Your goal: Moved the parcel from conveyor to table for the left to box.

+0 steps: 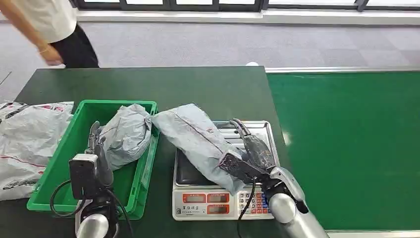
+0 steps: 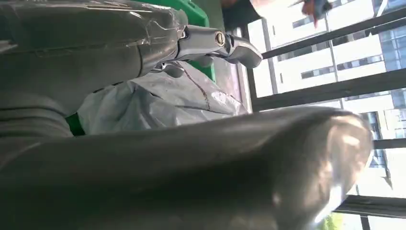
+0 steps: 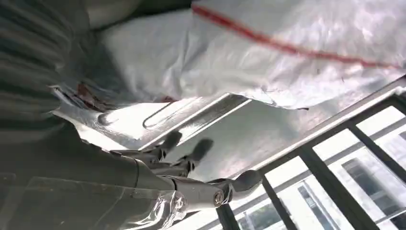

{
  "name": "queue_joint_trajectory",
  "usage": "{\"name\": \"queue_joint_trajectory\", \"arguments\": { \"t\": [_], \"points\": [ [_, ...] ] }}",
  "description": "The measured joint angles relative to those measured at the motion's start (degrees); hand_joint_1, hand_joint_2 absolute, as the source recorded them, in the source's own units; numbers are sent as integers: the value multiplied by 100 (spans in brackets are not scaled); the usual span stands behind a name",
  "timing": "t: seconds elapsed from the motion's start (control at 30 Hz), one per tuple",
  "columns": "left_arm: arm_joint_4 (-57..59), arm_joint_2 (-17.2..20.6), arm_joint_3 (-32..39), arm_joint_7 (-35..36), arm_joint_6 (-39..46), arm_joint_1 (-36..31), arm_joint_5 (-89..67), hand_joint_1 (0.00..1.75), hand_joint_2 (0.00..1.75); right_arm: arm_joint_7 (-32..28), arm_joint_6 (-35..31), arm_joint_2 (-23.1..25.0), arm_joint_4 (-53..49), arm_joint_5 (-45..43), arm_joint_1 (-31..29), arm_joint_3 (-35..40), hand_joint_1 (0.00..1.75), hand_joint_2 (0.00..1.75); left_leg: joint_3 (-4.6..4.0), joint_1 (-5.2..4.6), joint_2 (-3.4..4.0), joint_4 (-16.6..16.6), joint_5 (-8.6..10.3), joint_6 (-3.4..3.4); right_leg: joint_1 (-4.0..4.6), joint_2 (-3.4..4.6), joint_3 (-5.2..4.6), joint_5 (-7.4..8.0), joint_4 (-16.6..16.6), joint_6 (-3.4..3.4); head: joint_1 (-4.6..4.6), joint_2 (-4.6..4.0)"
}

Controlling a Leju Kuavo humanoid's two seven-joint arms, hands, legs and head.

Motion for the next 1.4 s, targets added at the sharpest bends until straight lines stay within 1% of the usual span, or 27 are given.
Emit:
{"name": "queue_joint_trajectory", "arguments": {
  "t": [0.07, 0.27, 0.4, 0.63, 0.9, 1.03, 1.1, 1.2, 1.27, 1.3, 1.4],
  "points": [
    [-50, 7, 0, -81, -15, 52, -13, 0, 0, -9, 81, -26, -136, -90, 86, 0, 0, 175, 0, 1, 0, 0, 0, 0, 0, 0, -8, -1, 0, 0, 0, 0],
    [-216, 50, 0, -278, 33, 197, -63, 0, 0, -74, 194, -302, -687, -293, 500, -11, 0, 175, 0, 0, 1, 0, -3, -3, 0, -1, -8, -4, -2, -2, 2, 0],
    [-411, 90, 0, -383, -149, 337, 166, 0, 0, -179, 229, -453, -1089, -380, 819, -55, 0, 175, 0, 0, 1, 0, -4, -3, 0, 0, -8, -5, -3, -2, 2, 0],
    [-730, 118, 0, -490, -531, 540, 365, 0, 0, -232, 352, -494, -1779, -376, 1259, -267, 0, 175, 1, 0, 1, 0, -4, -3, 0, -1, -8, -7, -2, -4, 0, 0],
    [-999, 138, 0, -634, -667, 574, 350, 0, 0, -577, 391, -536, -2317, -618, 1696, -647, 0, 175, 1, 0, 0, 0, -4, -3, -1, -1, -7, -7, -3, -4, 0, 0],
    [-1056, 155, -7, -704, -559, 541, 37, 0, 0, -964, 100, -542, -2461, -815, 1763, -833, 0, 175, 3, -1, 1, 0, -4, -3, -3, 0, -9, -6, -4, -4, 0, 0],
    [-1034, 173, -74, -682, -435, 429, -329, 0, 0, -1311, -198, -531, -2587, -898, 1803, -946, 0, 175, 3, -1, -2, 0, -3, -2, -2, -3, -6, -6, -3, -4, 0, 0],
    [-986, 190, -151, -656, -361, 263, -515, 0, 0, -1470, -336, -525, -2721, -942, 1830, -1045, 0, 175, 6, -1, 3, 0, -3, -3, -2, 1, -5, -5, -3, -4, 0, 0],
    [-946, 195, -188, -601, -295, 172, -660, 0, 0, -1697, -514, -507, -2785, -1014, 1880, -1078, 0, 175, 7, -1, 7, 0, -3, -3, -2, 3, -9, -5, -3, -4, 0, 0],
    [-894, 199, -225, -544, -286, 82, -761, 0, 175, -1878, -674, -476, -2833, -1058, 1915, -1104, 0, 175, 7, 0, 3, 0, -2, -2, -3, -1, -8, -5, -3, -4, 0, 0],
    [-545, 203, -415, -242, -490, -360, -1131, 0, 175, -2354, -1201, -332, -3029, -1075, 1945, -1163, 0, 175, 7, -1, -5, 0, -1, -1, -2, -10, -3, -5, -2, -4, 0, 0]
  ]
}}
